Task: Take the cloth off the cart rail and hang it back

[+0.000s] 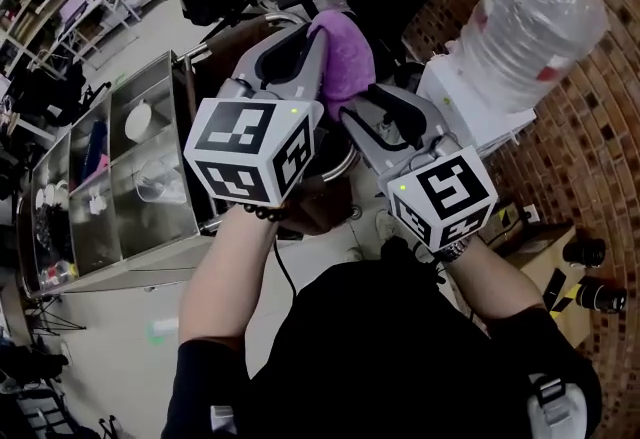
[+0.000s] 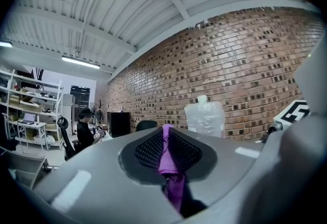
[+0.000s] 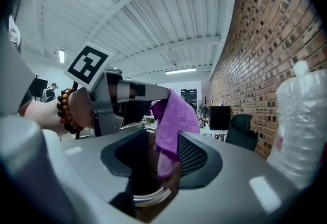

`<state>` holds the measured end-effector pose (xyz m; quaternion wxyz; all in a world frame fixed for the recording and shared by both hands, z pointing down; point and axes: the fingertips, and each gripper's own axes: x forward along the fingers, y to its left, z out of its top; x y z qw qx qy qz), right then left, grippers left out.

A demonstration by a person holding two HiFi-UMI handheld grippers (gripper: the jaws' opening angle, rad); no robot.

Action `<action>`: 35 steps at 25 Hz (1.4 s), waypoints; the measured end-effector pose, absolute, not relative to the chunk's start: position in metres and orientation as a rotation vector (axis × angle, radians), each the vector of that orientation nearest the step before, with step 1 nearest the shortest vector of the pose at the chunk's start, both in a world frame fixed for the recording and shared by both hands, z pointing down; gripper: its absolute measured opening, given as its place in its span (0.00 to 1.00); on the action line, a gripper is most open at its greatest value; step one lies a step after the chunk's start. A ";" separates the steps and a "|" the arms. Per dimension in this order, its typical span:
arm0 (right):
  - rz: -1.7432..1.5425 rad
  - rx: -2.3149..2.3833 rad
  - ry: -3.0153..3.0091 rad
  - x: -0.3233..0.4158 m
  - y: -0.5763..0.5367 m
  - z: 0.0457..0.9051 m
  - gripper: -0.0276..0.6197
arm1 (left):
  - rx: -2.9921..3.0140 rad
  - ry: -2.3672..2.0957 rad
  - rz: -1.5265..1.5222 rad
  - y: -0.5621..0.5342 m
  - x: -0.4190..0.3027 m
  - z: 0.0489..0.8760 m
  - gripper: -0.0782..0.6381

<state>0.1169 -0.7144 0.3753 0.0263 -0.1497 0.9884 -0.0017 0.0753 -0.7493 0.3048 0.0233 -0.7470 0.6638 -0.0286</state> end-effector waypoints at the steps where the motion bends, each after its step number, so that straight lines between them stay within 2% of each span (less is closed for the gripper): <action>1: -0.009 -0.451 3.064 0.111 -0.718 0.379 0.34 | -2.305 2.061 -0.089 -0.752 0.072 0.305 0.15; 7: -0.049 -0.351 3.070 0.105 -0.760 0.362 0.35 | -2.245 2.132 -0.098 -0.788 0.071 0.286 0.15; 12: -0.047 -0.289 3.049 0.086 -0.779 0.349 0.35 | -2.211 2.207 -0.075 -0.808 0.042 0.282 0.15; 18: -0.086 -0.218 3.023 0.104 -0.840 0.332 0.35 | -2.165 2.327 -0.081 -0.870 0.042 0.280 0.15; 35: -0.136 -0.122 3.009 0.075 -0.902 0.344 0.35 | -2.085 2.438 -0.066 -0.925 0.002 0.302 0.15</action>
